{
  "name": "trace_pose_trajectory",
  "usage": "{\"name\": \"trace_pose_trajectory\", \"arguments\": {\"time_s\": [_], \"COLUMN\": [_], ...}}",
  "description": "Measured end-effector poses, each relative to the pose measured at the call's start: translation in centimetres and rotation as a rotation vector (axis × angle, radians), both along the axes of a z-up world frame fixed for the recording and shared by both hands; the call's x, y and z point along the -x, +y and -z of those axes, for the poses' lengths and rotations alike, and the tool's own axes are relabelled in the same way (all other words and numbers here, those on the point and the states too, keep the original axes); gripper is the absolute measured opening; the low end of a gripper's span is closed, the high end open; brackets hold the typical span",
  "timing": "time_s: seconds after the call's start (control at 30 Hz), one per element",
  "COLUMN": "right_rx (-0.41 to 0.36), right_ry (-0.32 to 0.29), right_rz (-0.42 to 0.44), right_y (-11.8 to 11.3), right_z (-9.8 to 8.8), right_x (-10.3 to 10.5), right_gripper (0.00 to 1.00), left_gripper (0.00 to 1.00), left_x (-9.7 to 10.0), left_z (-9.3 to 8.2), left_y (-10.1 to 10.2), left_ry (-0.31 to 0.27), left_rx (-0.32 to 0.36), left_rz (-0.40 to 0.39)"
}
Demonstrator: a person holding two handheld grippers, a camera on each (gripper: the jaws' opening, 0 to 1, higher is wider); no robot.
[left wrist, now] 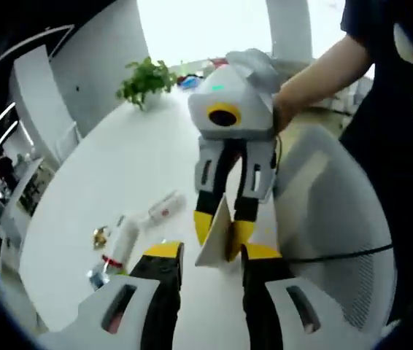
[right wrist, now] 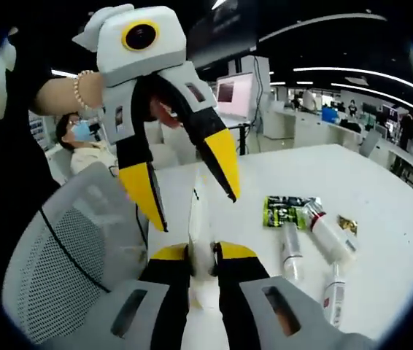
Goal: Arrange the skincare products in the storage area until every visible bottle or jar stands upright without overlapping.
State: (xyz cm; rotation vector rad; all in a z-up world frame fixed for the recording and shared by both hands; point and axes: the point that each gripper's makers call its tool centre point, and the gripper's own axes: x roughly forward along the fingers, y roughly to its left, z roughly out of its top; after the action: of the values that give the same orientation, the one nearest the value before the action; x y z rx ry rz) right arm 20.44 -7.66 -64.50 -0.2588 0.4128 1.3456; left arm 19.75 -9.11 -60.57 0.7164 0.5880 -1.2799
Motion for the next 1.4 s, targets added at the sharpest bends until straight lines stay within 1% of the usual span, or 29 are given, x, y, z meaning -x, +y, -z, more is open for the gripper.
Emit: {"name": "trace_pose_trajectory", "arguments": {"time_s": [0.07, 0.2, 0.27, 0.3, 0.4, 0.53, 0.57, 0.67, 0.77, 0.87, 1.13, 1.3, 1.4], "right_rx": [-0.01, -0.034, -0.025, 0.002, 0.023, 0.053, 0.068, 0.072, 0.054, 0.045, 0.026, 0.012, 0.016], "right_ry": [0.008, 0.022, 0.033, 0.026, 0.029, 0.049, 0.058, 0.065, 0.074, 0.075, 0.086, 0.096, 0.094], "right_rz": [0.004, 0.018, 0.017, 0.013, 0.013, 0.03, 0.031, 0.042, 0.048, 0.045, 0.022, 0.022, 0.02], "right_y": [0.1, 0.0, 0.1, 0.1, 0.1, -0.2, -0.4, -0.7, -0.6, -0.7, -2.6, -3.7, -4.2], "right_z": [0.0, 0.1, 0.2, 0.5, 1.1, 2.6, 3.2, 3.8, 3.6, 3.6, 3.8, 3.9, 3.8], "right_x": [0.1, 0.1, 0.2, 0.2, 0.3, 0.3, 0.4, 0.5, 0.5, 0.3, -1.2, -2.3, -3.0], "right_gripper": [0.14, 0.15, 0.15, 0.16, 0.17, 0.19, 0.19, 0.2, 0.2, 0.19, 0.18, 0.18, 0.18], "left_gripper": [0.25, 0.24, 0.22, 0.21, 0.2, 0.18, 0.18, 0.17, 0.18, 0.2, 0.18, 0.17, 0.17], "left_x": [-0.2, -0.4, -0.4, -0.5, -0.5, -0.5, -0.5, -0.4, -0.5, -0.8, -2.1, -3.1, -3.9], "left_z": [0.2, 0.6, 0.9, 1.0, 1.3, 1.8, 2.0, 2.1, 2.6, 2.8, 2.5, 2.4, 2.4], "left_y": [-0.3, -0.6, -0.7, -0.8, -0.8, -0.7, -0.7, -0.7, -0.8, -0.9, -2.3, -3.3, -4.0], "left_ry": [0.002, 0.026, 0.028, 0.027, 0.038, 0.041, 0.042, 0.049, 0.052, 0.033, 0.017, 0.015, 0.009], "left_rx": [-0.021, -0.045, -0.065, -0.068, -0.068, -0.091, -0.094, -0.093, -0.094, -0.083, 0.002, 0.029, 0.04], "left_rz": [0.033, 0.062, 0.079, 0.084, 0.099, 0.115, 0.117, 0.122, 0.123, 0.129, 0.074, 0.058, 0.059]}}
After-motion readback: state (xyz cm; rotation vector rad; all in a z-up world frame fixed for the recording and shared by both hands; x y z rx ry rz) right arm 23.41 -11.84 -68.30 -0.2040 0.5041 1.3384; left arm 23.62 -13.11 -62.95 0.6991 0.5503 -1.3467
